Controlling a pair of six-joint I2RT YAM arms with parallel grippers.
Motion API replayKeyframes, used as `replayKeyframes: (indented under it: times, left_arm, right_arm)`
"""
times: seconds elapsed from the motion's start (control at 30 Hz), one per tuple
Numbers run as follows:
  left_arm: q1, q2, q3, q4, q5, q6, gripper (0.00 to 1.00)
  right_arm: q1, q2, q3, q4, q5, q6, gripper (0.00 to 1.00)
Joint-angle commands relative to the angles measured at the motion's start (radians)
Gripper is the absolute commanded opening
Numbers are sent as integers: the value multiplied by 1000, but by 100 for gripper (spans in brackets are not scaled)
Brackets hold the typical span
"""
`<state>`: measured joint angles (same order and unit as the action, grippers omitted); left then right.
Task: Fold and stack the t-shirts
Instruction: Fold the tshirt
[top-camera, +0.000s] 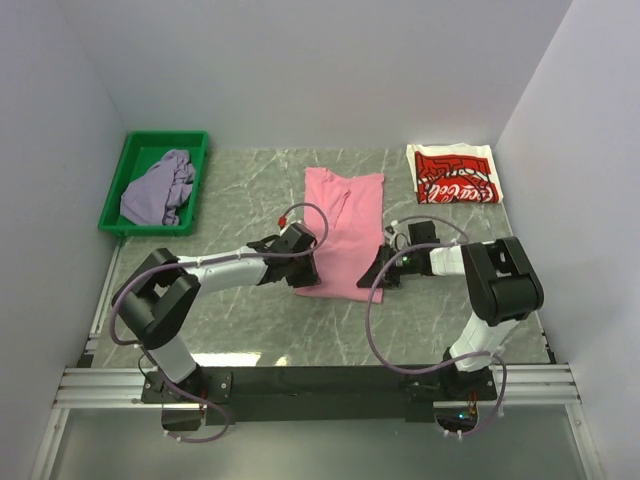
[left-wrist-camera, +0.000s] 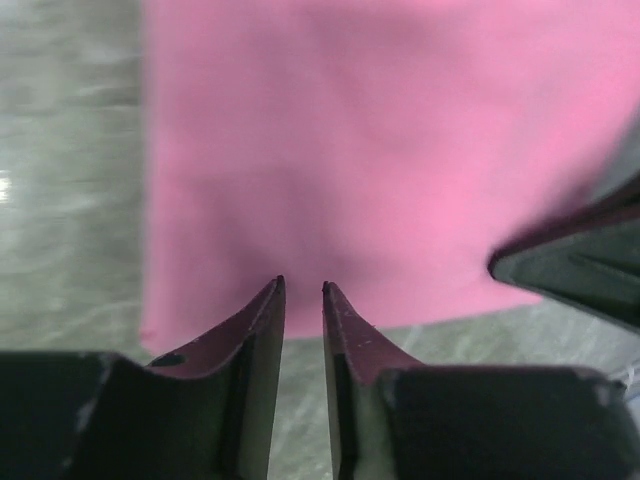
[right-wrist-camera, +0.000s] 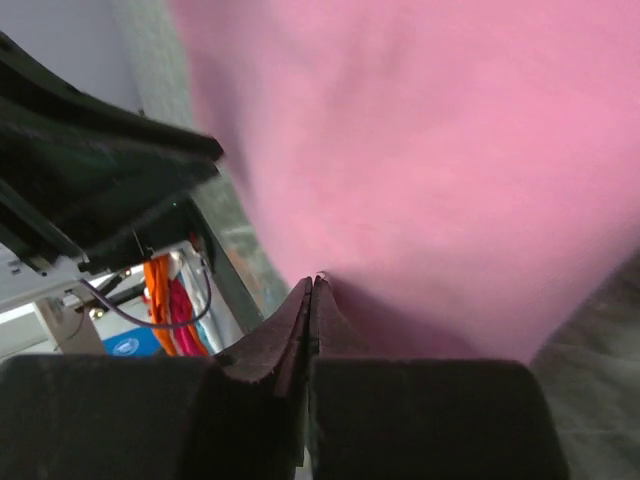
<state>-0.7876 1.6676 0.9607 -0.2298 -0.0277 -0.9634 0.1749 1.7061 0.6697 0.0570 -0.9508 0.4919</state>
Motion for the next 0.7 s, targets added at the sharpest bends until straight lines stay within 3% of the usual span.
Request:
replayKeyframes:
  times: [0.0,0.13,0.27,0.47,0.67]
  left_arm:
    - [50,26,-55,18,47,-73,27]
    - [126,-3,-193,33,75,-124,24]
    - [151,-54,-223,46,103,-110,24]
    - [163,-106,-68,52,54,-22,30]
    - [237,85,159,118,92,60,29]
  right_arm:
    - [-11,62,-22,-60,-23,-66,0]
    - [-101,81,-62,-8,0,-16,0]
    - [-117,20,-59,15,-25,-13,0]
    - [-118,-80,76,32,-5,5,0]
    - [-121,71,279,98,-2,77,0]
